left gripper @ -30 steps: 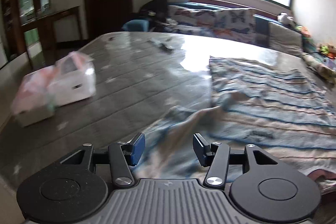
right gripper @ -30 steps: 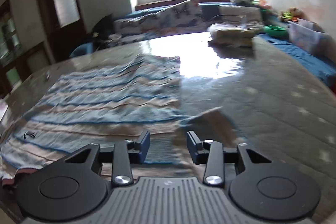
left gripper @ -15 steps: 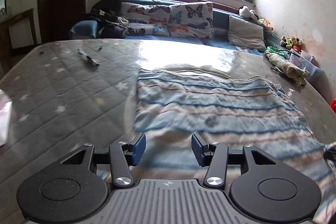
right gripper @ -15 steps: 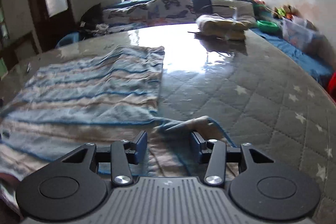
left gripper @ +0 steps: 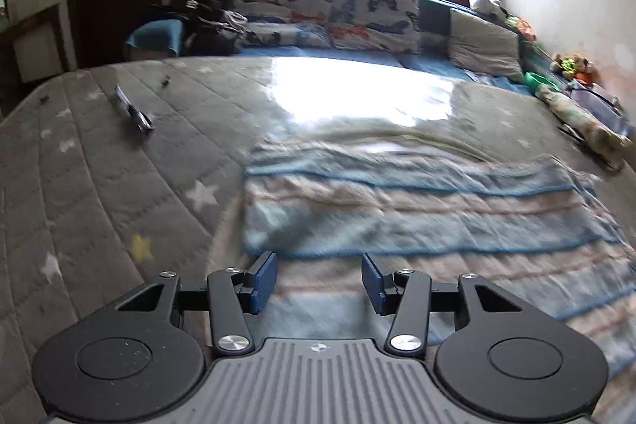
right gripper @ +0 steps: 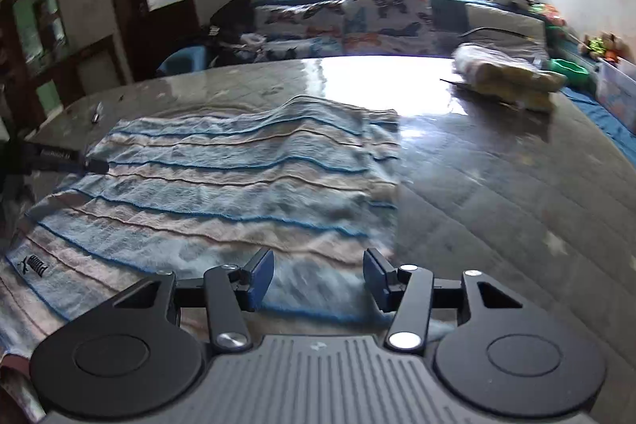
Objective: Fold clothes
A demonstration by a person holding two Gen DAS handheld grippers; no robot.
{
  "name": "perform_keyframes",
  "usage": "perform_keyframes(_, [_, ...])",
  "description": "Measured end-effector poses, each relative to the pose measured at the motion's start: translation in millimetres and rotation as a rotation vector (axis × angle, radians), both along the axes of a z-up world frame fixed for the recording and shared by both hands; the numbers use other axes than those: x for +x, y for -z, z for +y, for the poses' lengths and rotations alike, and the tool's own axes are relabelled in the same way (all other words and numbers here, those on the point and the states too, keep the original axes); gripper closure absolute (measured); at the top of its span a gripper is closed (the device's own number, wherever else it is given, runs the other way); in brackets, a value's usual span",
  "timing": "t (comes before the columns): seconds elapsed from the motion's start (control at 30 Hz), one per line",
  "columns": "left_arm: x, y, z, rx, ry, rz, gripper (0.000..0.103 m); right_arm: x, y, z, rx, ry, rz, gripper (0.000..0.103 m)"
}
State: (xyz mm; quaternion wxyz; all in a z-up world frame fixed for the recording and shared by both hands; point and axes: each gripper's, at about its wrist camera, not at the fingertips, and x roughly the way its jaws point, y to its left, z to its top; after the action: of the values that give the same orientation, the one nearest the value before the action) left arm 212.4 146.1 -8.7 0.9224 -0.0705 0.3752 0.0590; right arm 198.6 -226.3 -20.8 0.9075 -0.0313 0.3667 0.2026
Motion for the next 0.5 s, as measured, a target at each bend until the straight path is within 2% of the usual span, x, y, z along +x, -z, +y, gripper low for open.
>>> perform_keyframes(0.13, [12.5,-1.7,10.0,0.008,-0.041,-0.004,0.054,22.7,4.4,11.2,-0.012,-0.015,0.007,0.049])
perform_keyframes(0.33, [32.4,-1.0,6.2,0.070,-0.058,0.000,0.054,54.0,6.7,23.4,-0.032,-0.029,0.011,0.048])
perform_keyframes(0.5, [50.9,2.0,3.2,0.132,-0.083,0.005,0.054,82.4,6.4,29.3,0.005,-0.028,0.027,0.048])
